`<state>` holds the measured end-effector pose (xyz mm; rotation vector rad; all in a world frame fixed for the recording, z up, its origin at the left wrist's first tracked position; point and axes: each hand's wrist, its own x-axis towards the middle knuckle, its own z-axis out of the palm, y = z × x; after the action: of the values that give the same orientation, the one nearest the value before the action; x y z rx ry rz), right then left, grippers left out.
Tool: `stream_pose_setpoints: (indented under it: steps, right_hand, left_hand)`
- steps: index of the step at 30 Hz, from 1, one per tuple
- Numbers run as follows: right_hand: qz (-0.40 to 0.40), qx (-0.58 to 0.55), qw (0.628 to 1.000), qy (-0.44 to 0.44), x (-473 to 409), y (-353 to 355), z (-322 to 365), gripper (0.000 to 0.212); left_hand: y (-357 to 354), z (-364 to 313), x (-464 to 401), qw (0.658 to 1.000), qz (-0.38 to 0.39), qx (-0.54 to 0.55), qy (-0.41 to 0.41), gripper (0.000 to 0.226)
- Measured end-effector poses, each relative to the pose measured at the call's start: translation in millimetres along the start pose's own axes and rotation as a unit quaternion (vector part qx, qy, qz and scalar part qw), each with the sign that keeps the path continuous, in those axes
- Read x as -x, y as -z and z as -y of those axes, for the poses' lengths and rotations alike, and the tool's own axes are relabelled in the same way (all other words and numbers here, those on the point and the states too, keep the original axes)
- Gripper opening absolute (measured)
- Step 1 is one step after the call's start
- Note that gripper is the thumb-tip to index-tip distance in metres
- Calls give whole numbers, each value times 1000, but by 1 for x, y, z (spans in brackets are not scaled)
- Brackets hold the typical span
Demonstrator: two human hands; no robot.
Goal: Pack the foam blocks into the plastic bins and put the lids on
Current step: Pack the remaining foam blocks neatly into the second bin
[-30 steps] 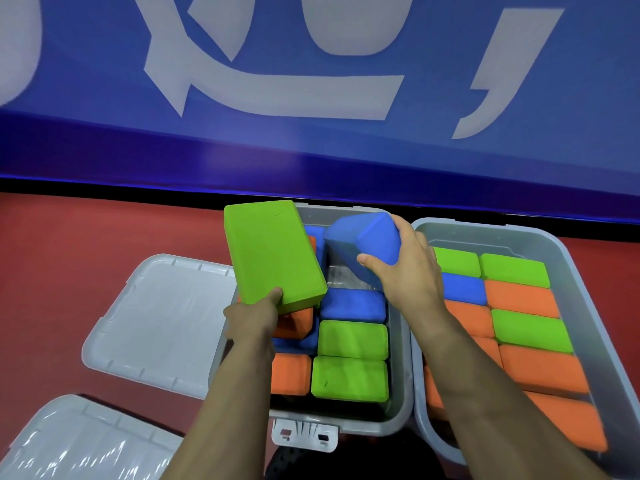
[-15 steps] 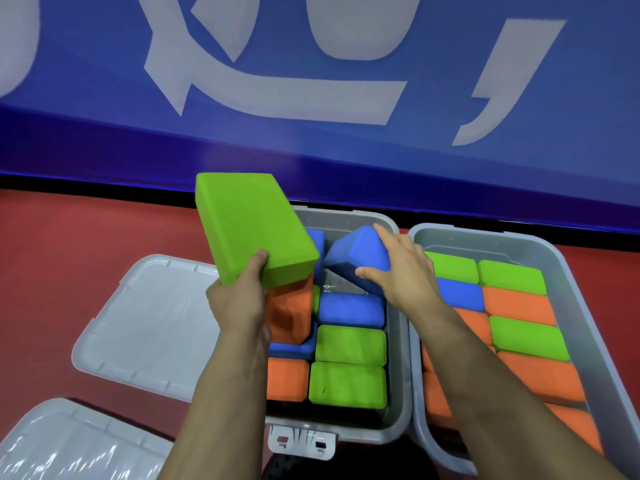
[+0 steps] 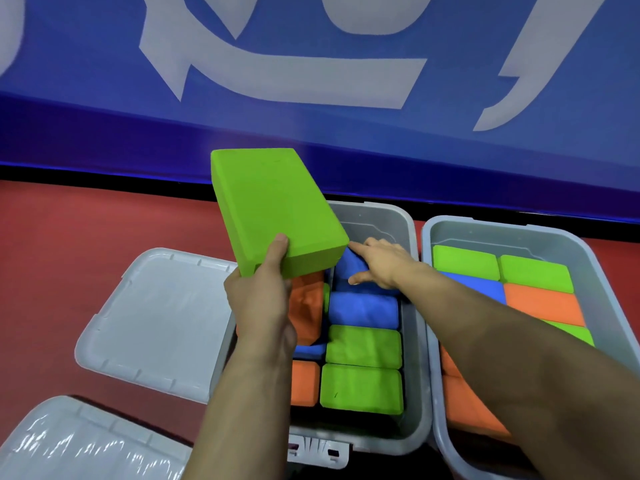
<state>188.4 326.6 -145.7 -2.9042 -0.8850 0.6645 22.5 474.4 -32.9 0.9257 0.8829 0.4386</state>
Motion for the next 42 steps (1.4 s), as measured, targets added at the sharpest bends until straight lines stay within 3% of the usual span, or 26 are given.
stream_pose_setpoints:
  steps: [11, 14, 17, 19, 21, 24, 25, 27, 29, 32, 38, 42]
  right_hand:
    - [48, -60, 997, -10, -46, -82, -16, 67]
    - [23, -94, 995, -19, -49, -87, -7, 66]
    - [-63, -259, 963, -41, -36, -79, 10, 54]
    - [-142, -441, 883, -78, -17, -65, 29, 29]
    - [-184, -611, 761, -115, 6, -39, 49, 20]
    - [-199, -797, 555, -132, 41, 6, 73, 24]
    - [-192, -832, 506, -122, 56, 25, 78, 29]
    - [-197, -863, 448, -122, 83, 53, 83, 58]
    - [-218, -858, 448, -121, 107, 66, 88, 65]
    - [-266, -806, 518, -104, 127, 64, 101, 40]
    - [-372, -723, 575, -84, 121, 56, 84, 38]
    - [-349, -743, 565, -86, 112, 54, 84, 56]
  left_hand:
    - [1, 6, -7, 1000, 14, 8, 23, 17]
    - [-4, 7, -2, 998, 30, 26, 43, 19]
    - [-8, 5, 2, 995, 36, 51, 78, 10]
    - [-11, 5, 2, 992, 51, 57, 100, 8]
    - [-12, 5, 5, 989, 64, 69, 114, 10]
    - [-17, 5, 11, 982, 96, 80, 139, 23]
    - [-19, 4, 14, 979, 110, 88, 150, 25]
    - [-22, 5, 20, 971, 129, 112, 165, 22]
    - [-26, 7, 24, 968, 148, 107, 170, 24]
    - [-31, 16, 23, 966, 190, 59, 167, 35]
    - [-34, 30, 24, 952, 229, -38, 202, 42]
    - [-35, 37, 19, 951, 248, -21, 184, 50]
